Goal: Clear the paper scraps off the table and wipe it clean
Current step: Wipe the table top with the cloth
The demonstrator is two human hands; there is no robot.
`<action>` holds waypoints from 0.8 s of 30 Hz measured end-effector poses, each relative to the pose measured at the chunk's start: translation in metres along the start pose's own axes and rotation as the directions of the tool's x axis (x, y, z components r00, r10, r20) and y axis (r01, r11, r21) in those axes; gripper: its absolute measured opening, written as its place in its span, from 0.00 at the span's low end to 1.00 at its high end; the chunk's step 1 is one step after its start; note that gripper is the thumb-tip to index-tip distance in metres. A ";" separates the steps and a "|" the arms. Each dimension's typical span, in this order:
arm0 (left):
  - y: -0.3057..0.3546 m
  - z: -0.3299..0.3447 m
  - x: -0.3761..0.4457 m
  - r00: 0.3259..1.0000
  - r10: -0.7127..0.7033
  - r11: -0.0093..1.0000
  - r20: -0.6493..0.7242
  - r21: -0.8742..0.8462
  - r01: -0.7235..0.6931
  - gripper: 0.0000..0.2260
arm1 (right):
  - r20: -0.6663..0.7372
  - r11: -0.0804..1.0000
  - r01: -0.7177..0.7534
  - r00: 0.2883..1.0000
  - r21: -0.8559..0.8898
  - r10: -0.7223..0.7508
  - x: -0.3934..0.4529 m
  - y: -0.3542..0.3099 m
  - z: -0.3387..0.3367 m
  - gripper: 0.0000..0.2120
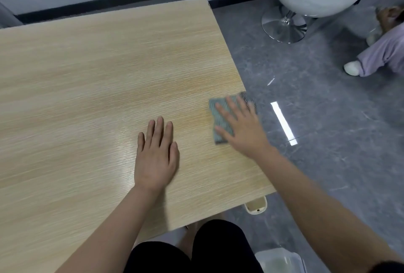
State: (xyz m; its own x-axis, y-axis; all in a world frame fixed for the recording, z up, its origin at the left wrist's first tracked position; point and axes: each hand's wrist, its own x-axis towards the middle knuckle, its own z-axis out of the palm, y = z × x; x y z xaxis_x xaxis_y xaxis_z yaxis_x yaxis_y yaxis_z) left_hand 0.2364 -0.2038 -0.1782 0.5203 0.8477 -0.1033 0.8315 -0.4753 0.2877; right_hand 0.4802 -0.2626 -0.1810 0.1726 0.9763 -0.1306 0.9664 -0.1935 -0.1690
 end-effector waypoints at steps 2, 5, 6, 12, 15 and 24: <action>0.000 0.000 0.000 1.000 0.002 1.000 -0.004 -0.003 -0.002 0.26 | 0.007 0.991 -0.126 0.992 0.034 0.126 0.030 0.010 -0.006 0.30; -0.001 0.000 -0.001 1.000 0.008 1.000 -0.010 -0.001 -0.008 0.26 | 0.013 0.972 -0.209 0.978 0.107 0.209 0.051 0.013 -0.009 0.29; -0.001 0.000 -0.001 1.000 0.009 1.000 -0.011 -0.002 -0.009 0.27 | 0.010 0.968 -0.226 0.974 0.106 0.226 0.049 0.010 -0.009 0.29; -0.004 0.001 -0.001 1.000 0.017 1.000 -0.005 -0.004 -0.017 0.27 | -0.024 0.979 -0.205 0.978 0.013 0.205 -0.044 -0.019 0.008 0.30; -0.004 0.001 -0.002 1.000 0.019 1.000 -0.005 -0.008 -0.020 0.27 | -0.031 0.988 -0.155 0.987 -0.020 0.155 -0.101 -0.029 0.020 0.30; -0.008 0.000 -0.031 0.998 0.024 0.999 0.061 -0.035 -0.022 0.27 | 0.007 0.985 -0.172 0.985 -0.018 0.172 -0.059 -0.013 0.006 0.32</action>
State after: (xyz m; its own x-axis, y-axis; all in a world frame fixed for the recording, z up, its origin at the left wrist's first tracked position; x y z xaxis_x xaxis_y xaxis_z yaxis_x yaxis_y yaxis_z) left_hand 0.2137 -0.2258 -0.1775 0.5513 0.8200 -0.1538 0.8123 -0.4856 0.3230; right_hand 0.4561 -0.3183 -0.1766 0.3354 0.9276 -0.1645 0.9255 -0.3570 -0.1263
